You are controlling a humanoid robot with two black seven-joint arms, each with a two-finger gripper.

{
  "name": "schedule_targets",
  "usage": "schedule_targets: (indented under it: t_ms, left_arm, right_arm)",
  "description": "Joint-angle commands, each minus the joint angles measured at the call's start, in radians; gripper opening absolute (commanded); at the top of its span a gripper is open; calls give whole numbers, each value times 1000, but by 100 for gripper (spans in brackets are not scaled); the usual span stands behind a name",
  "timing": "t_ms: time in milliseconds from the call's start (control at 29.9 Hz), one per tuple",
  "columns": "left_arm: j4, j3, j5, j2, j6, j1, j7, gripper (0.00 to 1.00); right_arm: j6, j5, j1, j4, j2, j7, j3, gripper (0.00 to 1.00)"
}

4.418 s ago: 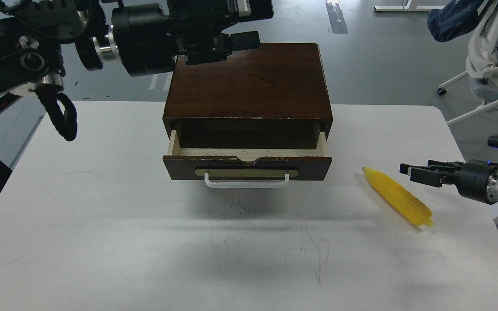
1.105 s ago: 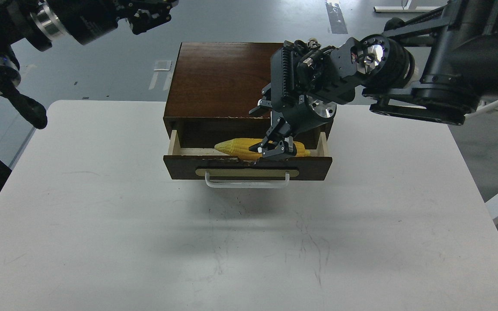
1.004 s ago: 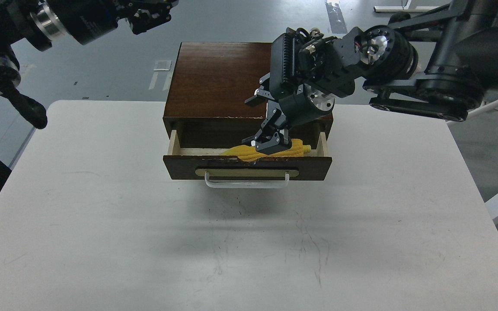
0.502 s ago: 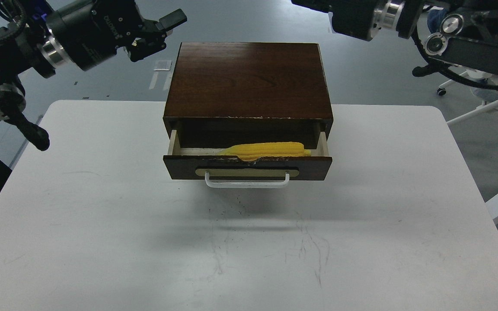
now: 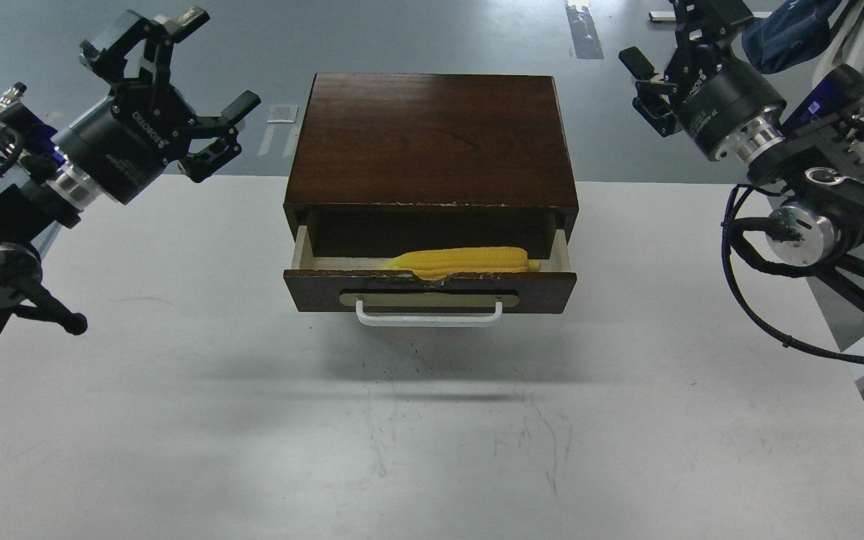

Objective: Put corn in drawer with both arms

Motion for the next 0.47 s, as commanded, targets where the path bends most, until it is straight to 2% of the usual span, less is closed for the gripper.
schedule_targets:
  t_ms: [0, 201, 335, 435]
  left_arm:
    - [25, -37, -19, -12, -6, 54, 0, 99]
    - [24, -40, -36, -11, -12, 65, 0, 99]
    - [24, -42, -35, -11, -14, 72, 39, 99]
    - [21, -43, -33, -12, -14, 74, 42, 99]
  right_arm:
    - [6, 10, -92, 0, -2, 0, 23, 100]
    - [6, -2, -148, -18, -2, 0, 4, 100]
    - [6, -3, -198, -24, -5, 0, 4, 100]
    - [6, -5, -218, -24, -28, 0, 3, 100]
